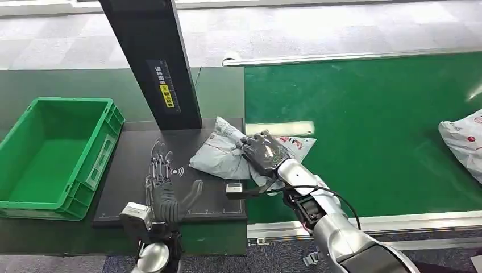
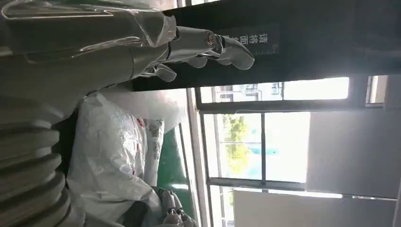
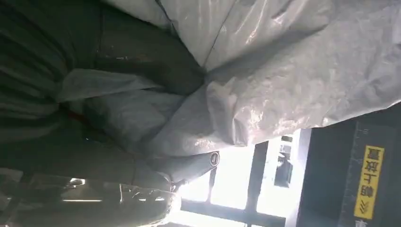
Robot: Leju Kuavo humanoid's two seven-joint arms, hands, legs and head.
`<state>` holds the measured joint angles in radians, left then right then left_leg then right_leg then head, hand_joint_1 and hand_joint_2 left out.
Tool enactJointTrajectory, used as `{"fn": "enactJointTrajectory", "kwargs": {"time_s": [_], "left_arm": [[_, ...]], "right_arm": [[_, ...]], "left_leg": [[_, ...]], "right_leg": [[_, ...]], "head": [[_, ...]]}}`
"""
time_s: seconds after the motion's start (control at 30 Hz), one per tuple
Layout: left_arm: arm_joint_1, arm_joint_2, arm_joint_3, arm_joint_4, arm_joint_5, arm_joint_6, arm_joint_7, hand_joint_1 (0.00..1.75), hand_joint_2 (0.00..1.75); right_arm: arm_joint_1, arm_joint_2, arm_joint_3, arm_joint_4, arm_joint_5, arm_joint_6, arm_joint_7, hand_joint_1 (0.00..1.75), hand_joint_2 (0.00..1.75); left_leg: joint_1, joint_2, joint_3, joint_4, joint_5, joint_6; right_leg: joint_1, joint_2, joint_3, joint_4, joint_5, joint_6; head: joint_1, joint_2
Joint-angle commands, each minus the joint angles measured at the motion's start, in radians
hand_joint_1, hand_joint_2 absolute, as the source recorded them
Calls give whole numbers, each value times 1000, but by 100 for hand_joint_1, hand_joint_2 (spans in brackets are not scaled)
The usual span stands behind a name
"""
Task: Moved the parcel from conveyor to table for the left to box.
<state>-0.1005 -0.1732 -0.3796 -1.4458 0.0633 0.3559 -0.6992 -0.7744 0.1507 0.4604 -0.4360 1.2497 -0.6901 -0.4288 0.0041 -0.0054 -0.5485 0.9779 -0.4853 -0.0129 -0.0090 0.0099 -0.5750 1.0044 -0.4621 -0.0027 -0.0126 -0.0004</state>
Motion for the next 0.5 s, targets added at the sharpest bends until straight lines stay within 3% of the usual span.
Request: {"fn": "enactJointTrajectory", "kwargs": {"time_s": [0.03, 0.2, 0.37, 0.5], "left_arm": [[-27, 3, -18, 77, 2, 5, 1, 0, 175], [-23, 4, -16, 76, 2, 7, 1, 0, 175], [-15, 5, -9, 80, 9, 4, 1, 0, 175], [-15, 5, -9, 80, 9, 4, 1, 0, 175]], "right_arm": [[-58, 33, -39, 114, -21, -8, -54, 0, 175], [-54, 35, -44, 101, -28, -8, -65, 0, 175], [-3, 70, -138, -14, -122, -8, -234, 0, 175], [-3, 70, -138, -14, -122, -8, -234, 0, 175]], "left_leg": [[0, 0, 1, 0, 0, 0], [0, 1, 1, 0, 0, 0], [0, 2, 1, -1, 0, 0], [0, 1, 1, -1, 0, 0]], "right_leg": [[0, 0, 0, 0, 0, 0], [0, -1, 0, 0, 0, 0], [0, 0, 1, -1, 0, 0], [0, 0, 1, -1, 0, 0]], "head": [[0, 0], [0, 0], [0, 0], [0, 0]]}}
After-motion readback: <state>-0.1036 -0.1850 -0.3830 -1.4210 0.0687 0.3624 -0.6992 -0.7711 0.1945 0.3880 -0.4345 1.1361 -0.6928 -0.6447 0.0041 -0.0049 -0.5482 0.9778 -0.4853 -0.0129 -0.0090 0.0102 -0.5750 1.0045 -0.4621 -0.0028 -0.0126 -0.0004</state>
